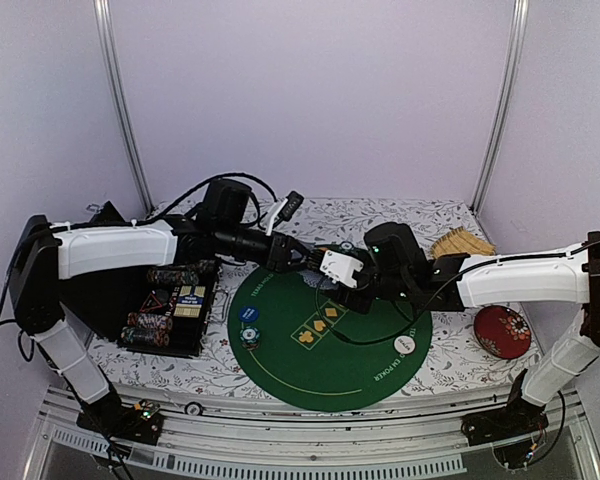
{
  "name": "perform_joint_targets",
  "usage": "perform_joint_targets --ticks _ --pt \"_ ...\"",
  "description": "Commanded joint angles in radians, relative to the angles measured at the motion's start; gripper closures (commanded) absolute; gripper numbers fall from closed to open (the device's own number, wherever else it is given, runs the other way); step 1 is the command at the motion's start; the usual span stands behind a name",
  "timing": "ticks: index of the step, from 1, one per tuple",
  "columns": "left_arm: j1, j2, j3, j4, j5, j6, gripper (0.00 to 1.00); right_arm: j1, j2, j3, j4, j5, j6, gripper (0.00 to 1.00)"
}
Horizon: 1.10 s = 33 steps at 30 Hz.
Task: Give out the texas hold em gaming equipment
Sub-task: Pick up the poker card from the face-down deck piles.
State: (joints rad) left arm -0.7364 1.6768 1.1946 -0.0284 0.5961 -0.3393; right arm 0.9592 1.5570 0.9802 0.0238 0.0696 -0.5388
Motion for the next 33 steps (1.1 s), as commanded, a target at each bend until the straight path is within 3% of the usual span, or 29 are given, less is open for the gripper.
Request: perform_joint_targets --ticks 1,4,11,24,33 --pt "0.003 -0.034 -0.016 0.002 0.018 0.016 0.50 0.003 -0.036 -0.005 0.014 -0.011 0.008 0.50" --pt "0.006 -0.048 -0.024 0.001 0.023 0.017 0.45 0.002 -0.039 -0.007 0.014 -0.017 0.010 0.50" --pt "0.022 -0.092 -0.055 0.010 0.020 0.007 0.47 0.001 -0.035 -0.010 0.014 -0.017 0.010 0.50" --pt "0.022 -0.104 -0.075 0.023 0.078 0.007 0.99 0.002 -0.044 -0.012 0.010 -0.014 0.014 0.51" --pt "0.059 -0.198 -0.142 0.101 0.056 -0.061 1.00 -0.024 -0.050 -0.043 0.022 -0.007 0.022 0.51"
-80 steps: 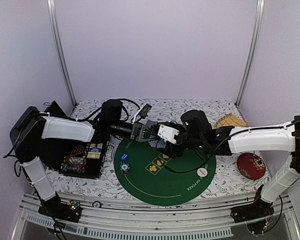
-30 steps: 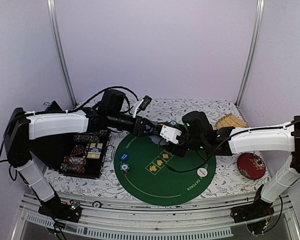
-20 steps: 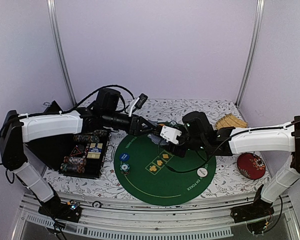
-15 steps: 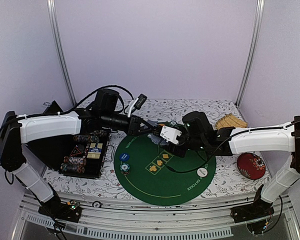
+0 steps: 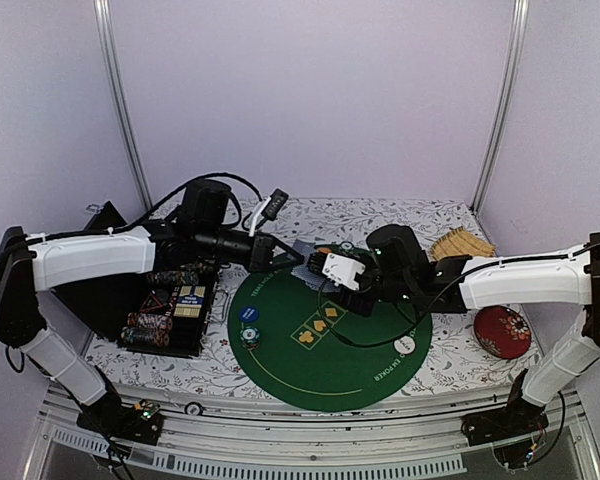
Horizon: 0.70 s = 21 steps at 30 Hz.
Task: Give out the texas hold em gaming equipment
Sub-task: Pick up the poker card from the face-down deck piles, then distribute the poker card in the small blind area.
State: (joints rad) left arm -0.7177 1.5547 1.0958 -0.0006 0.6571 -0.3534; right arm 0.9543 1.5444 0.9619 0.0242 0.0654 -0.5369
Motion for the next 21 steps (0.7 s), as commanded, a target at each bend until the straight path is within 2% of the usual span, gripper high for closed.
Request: perform_joint_targets --ticks 1,8,13,17,21 --pt "0.049 -0.089 -0.057 0.095 -0.010 -0.061 1.00 -0.022 -0.038 -0.028 0.026 -0.001 0.020 0.51" --pt "0.108 -0.166 -0.165 0.211 -0.038 -0.204 1.00 -0.041 -0.024 -0.035 0.035 0.004 0.030 0.52" --pt "0.261 -0.215 -0.301 0.293 -0.064 -0.341 1.00 -0.052 -0.023 -0.041 0.033 0.000 0.037 0.52" --pt "0.369 -0.158 -0.364 0.255 -0.094 -0.341 1.00 -0.054 -0.031 -0.041 0.029 -0.015 0.033 0.52" --pt "0.392 -0.049 -0.413 0.284 -0.121 -0.365 1.00 -0.054 -0.038 -0.041 0.022 -0.017 0.034 0.52"
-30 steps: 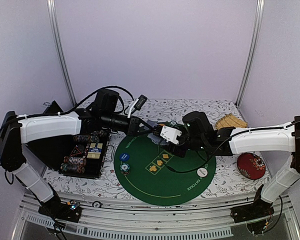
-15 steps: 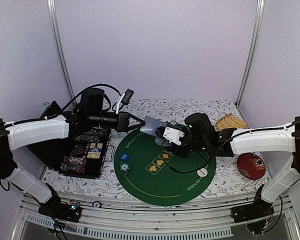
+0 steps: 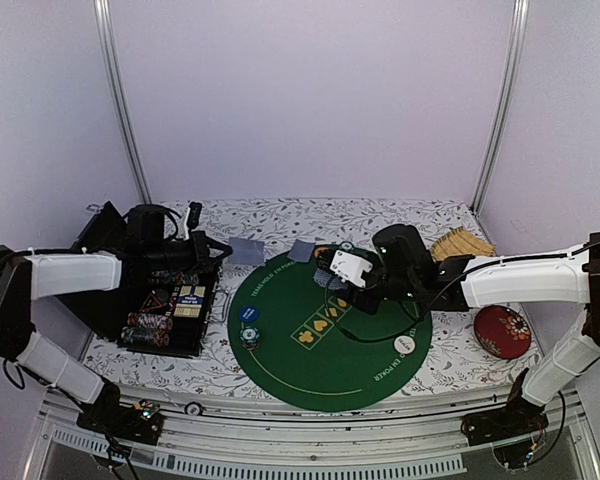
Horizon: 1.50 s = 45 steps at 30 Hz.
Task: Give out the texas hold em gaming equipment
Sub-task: Distribute the poker card in the small blind area.
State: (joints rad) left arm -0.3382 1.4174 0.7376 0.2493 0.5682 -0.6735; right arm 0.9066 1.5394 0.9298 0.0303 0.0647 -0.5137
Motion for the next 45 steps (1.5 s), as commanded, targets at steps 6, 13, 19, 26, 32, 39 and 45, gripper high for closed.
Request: perform_joint_targets --ticks 6,13,19,26,32,39,45 --pt "0.014 0.192 -0.118 0.164 -0.102 -0.121 1.00 -0.006 -0.037 -0.011 0.002 -0.021 0.016 0.52" --pt "0.006 0.268 -0.136 0.218 -0.139 -0.149 1.00 -0.006 -0.044 -0.012 -0.001 -0.022 0.020 0.52" --pt "-0.016 0.303 -0.096 0.158 -0.162 -0.119 1.00 -0.005 -0.050 -0.013 -0.004 -0.023 0.023 0.52" --pt "-0.036 0.294 -0.055 0.054 -0.216 -0.088 0.90 -0.005 -0.049 -0.014 -0.004 -0.023 0.021 0.52" --pt "-0.049 0.167 -0.031 -0.073 -0.341 -0.060 0.68 -0.006 -0.060 -0.015 -0.012 -0.029 0.017 0.52" --pt "-0.129 -0.071 0.021 -0.150 -0.528 0.038 0.47 -0.005 -0.069 -0.007 -0.021 -0.038 0.005 0.51" --pt "-0.296 -0.094 0.187 -0.183 -0.384 0.283 0.27 -0.006 -0.063 0.024 -0.033 -0.051 -0.015 0.51"
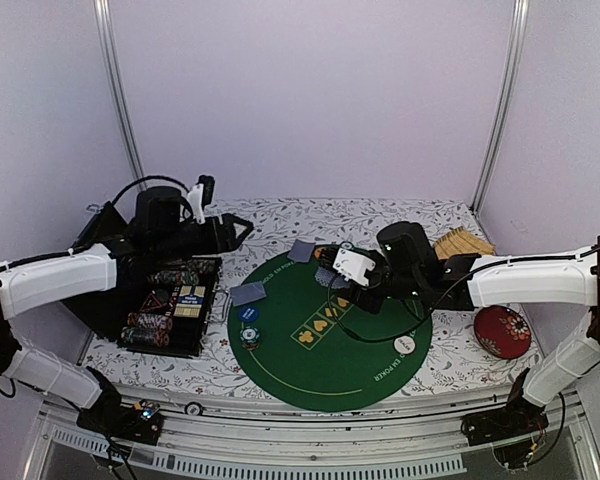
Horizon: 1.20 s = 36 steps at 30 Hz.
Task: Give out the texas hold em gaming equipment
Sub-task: Distribute the poker card in the small blind area, then pick up the poker card from the face-down deck piles.
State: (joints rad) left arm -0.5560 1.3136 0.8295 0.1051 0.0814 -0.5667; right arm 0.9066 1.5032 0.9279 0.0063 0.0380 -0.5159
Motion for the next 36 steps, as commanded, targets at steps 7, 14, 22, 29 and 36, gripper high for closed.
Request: perform_joint_targets --ticks 7,14,22,29,36 --pt "-0.151 0.108 0.161 0.050 0.525 0.177 0.12 -0.003 -0.016 0.047 -0.006 -0.049 -0.016 0.51" --pt "-0.204 0.223 0.241 -0.026 0.489 0.243 0.11 0.007 0.004 0.070 -0.003 -0.062 -0.017 0.51" --pt "-0.217 0.330 0.294 0.010 0.498 0.208 0.20 0.027 0.028 0.089 0.016 -0.078 -0.022 0.51" --pt "-0.217 0.344 0.303 -0.006 0.436 0.211 0.52 0.031 0.031 0.093 0.021 -0.076 -0.027 0.51" --pt "-0.216 0.278 0.263 -0.018 0.371 0.235 0.70 0.031 0.019 0.075 0.024 -0.066 -0.029 0.51"
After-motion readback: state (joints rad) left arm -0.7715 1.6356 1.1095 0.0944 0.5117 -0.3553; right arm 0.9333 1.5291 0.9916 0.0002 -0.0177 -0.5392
